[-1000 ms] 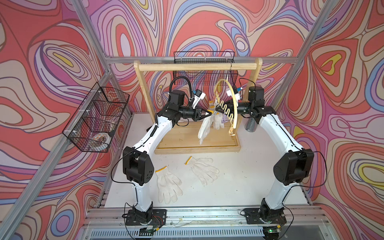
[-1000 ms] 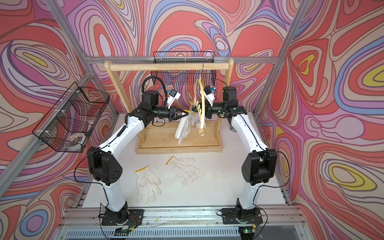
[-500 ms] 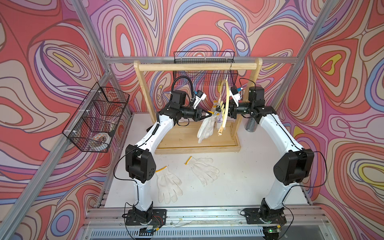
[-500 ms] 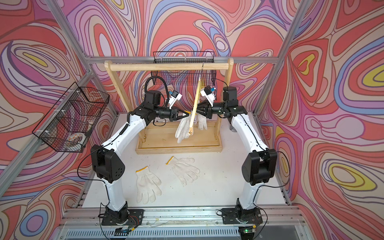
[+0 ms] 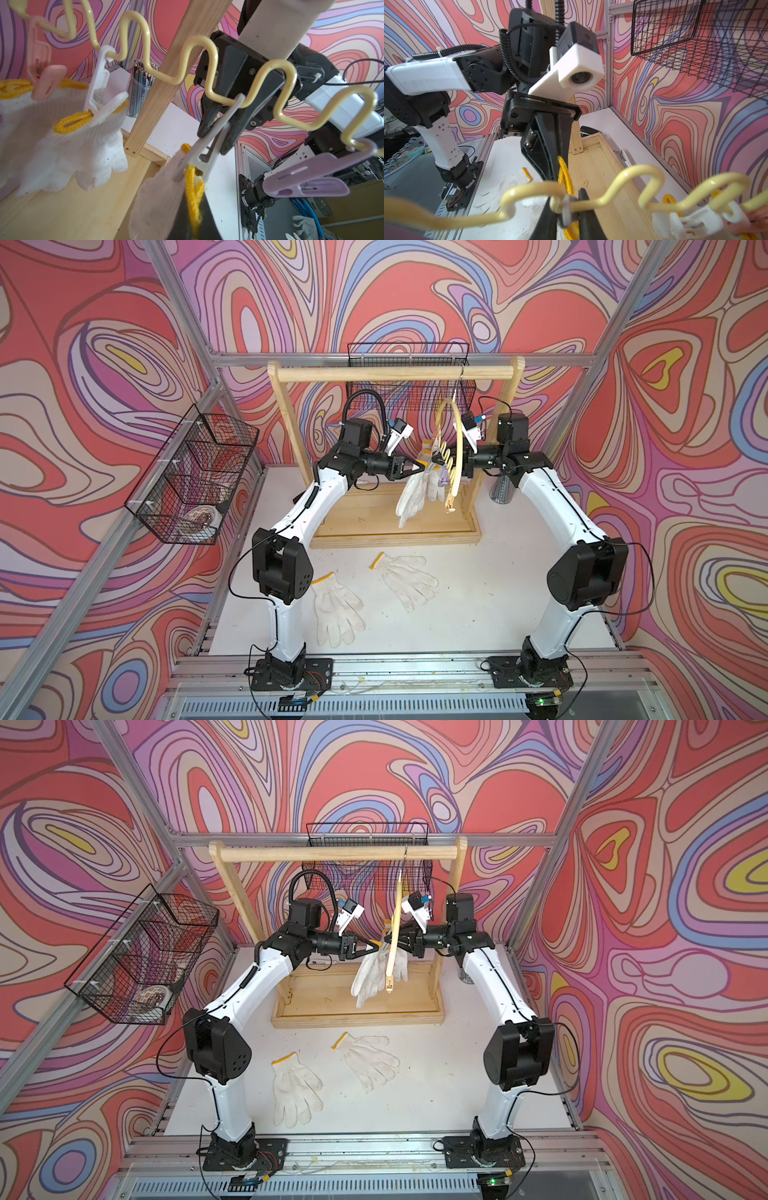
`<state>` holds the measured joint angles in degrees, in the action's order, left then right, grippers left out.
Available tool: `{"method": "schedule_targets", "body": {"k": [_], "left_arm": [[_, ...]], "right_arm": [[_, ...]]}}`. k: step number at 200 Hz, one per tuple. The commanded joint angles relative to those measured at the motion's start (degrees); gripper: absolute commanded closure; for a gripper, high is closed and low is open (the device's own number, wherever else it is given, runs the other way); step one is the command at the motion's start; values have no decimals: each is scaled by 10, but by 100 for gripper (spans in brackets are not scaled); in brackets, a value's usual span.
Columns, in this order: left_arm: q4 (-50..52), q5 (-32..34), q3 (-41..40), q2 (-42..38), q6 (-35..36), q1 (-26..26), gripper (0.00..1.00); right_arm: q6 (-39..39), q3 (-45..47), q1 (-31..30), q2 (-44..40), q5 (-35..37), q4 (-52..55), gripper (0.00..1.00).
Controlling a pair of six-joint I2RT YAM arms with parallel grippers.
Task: Clip the gloves onto a hanger to dry
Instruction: Clamp the glove onto the hanger.
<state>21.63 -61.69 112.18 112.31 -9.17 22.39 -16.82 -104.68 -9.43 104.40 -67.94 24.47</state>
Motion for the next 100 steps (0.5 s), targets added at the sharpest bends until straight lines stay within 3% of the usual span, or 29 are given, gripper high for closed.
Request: {"method": "schedule_targets", "body": {"k": [1,100], "left_arm": [[11,-8,7,11,15,-3,100],[7,-13,40,28,2,-1,100]], "right_arm": [[-6,-3,0,-11,-8,-3,100],[-3,-3,0,-9,-11,1,100]]}}
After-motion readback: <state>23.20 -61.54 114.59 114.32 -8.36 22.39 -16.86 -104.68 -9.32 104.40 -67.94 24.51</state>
